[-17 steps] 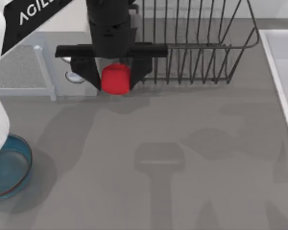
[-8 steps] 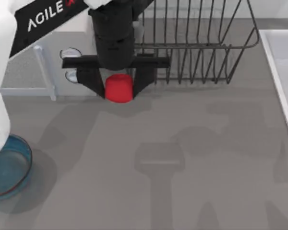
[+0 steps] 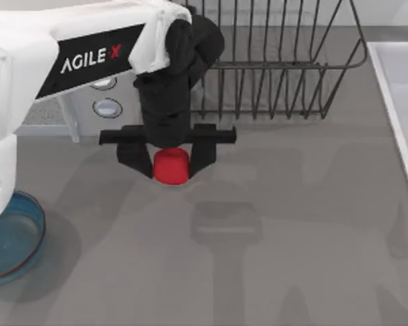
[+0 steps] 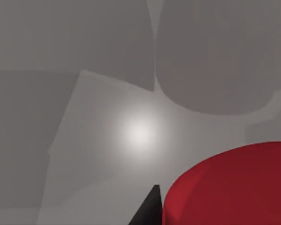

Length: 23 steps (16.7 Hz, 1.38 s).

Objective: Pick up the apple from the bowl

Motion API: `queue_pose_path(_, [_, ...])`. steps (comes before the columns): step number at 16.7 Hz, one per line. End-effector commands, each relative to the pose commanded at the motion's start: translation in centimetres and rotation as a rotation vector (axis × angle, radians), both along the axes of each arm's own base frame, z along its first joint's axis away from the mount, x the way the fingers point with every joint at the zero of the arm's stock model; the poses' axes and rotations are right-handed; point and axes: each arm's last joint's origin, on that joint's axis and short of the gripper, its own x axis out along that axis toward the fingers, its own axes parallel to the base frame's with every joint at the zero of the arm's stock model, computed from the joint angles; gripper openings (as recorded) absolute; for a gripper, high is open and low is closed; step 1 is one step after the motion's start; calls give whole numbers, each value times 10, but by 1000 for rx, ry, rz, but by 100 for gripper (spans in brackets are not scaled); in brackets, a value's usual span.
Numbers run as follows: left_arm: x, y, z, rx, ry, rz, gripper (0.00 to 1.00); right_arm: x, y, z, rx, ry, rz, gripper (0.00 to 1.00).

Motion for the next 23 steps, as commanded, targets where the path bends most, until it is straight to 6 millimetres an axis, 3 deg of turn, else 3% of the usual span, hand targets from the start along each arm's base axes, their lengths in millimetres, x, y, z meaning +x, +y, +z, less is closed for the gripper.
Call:
queue_pose_path(4, [0,0,0,0,0,0,0,0,0,0,0,0,0,100])
queue_pose_path(17, [0,0,0,0,0,0,98,0,0,0,0,0,0,100])
queue_pose_path(23, [0,0,0,0,0,0,100,0,0,0,0,0,0,100])
